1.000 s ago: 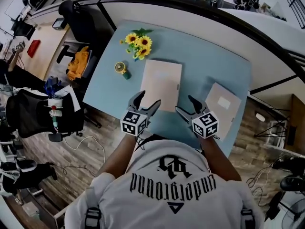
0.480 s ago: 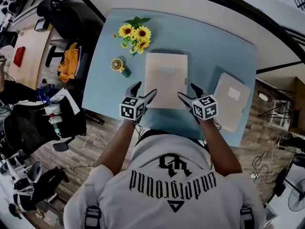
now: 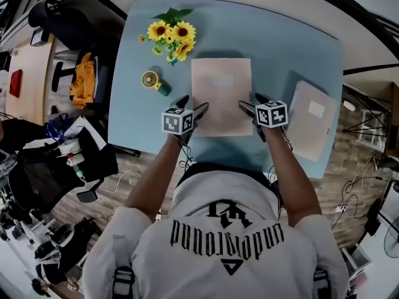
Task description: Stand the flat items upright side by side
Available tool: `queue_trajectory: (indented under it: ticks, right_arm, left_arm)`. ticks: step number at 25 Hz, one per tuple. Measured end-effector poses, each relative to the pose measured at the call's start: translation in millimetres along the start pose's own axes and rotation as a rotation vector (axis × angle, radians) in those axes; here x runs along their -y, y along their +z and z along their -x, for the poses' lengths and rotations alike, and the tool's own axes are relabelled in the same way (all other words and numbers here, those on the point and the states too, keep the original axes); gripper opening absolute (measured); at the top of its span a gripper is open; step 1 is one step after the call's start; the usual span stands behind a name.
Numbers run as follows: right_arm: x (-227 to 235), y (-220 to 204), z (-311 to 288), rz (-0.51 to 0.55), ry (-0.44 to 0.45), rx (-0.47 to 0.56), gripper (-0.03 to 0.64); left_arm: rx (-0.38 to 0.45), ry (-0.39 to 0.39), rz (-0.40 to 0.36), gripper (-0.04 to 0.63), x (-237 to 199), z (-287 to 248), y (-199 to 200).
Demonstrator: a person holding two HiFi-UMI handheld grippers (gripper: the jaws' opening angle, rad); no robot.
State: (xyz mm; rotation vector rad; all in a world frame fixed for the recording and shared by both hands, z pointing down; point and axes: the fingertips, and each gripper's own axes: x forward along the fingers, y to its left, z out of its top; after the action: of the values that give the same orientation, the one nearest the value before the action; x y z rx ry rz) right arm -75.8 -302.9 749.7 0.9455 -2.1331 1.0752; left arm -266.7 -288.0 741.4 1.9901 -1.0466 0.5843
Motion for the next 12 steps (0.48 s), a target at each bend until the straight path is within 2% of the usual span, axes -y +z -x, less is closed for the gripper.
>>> queue_trajectory:
  ticks: [6,8,12]
  right_arm:
    - [13,-10,-23,-0.159,0.046,-0.036,0.362]
    - [12,-12,-26,-0.169,0.067,-0.049,0.335]
    - [13,-13,-28,-0.161,0.070,-0.057,0.324]
  left_arm:
    - [-0.081,-0.046,0.078,0.383,-12,-23,-11]
    - [-0.101,-0.056,0.092,0.368,-12,-28,-15]
    - [-0.126,-0.048,0.075,0.359,-15,-32,-17]
